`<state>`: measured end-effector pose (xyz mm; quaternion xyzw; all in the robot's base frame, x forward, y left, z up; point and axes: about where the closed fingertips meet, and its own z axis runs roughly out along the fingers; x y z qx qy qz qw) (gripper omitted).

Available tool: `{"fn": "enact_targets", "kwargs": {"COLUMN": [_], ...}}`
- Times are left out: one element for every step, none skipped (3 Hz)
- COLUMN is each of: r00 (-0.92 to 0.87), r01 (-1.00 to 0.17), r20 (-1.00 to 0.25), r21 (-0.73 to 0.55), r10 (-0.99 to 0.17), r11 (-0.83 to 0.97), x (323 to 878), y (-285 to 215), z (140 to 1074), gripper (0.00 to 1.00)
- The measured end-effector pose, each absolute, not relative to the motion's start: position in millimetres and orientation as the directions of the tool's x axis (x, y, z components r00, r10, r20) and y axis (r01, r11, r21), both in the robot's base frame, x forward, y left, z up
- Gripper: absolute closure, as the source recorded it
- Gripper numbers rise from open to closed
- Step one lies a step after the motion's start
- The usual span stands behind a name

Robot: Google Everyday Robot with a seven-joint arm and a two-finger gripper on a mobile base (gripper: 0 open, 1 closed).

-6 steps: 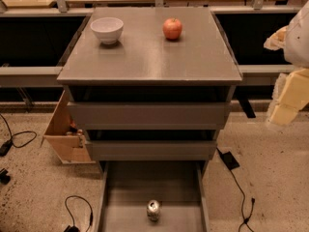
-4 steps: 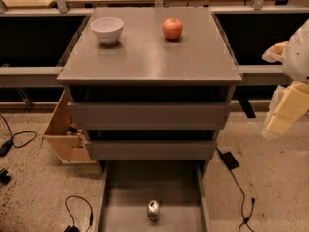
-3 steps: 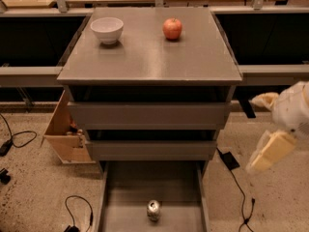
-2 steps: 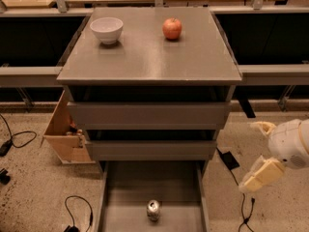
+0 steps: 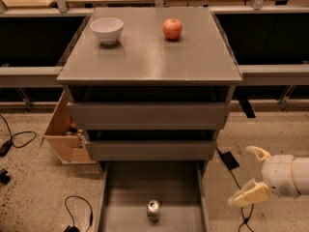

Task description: Pick 7up can from bottom drawer and place on counter

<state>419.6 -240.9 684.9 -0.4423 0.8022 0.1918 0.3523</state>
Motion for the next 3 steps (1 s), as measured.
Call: {"fn": "enact_targets", "kwargs": {"r00": [-0.365,-0.345,-0.288], "r01": [-0.841,-0.846,-0.841], "r20": [-0.740,-0.763,-0.833], "r21": [0.002,0.000,-0.016], "r10": [-0.565,-0.546,-0.472], "r11": [0.540,0.533,0.541], "x": [420,428,456], "y": [-242,-238,-226], "z": [680,673,631], "gripper": [0.00,0.00,0.00]}}
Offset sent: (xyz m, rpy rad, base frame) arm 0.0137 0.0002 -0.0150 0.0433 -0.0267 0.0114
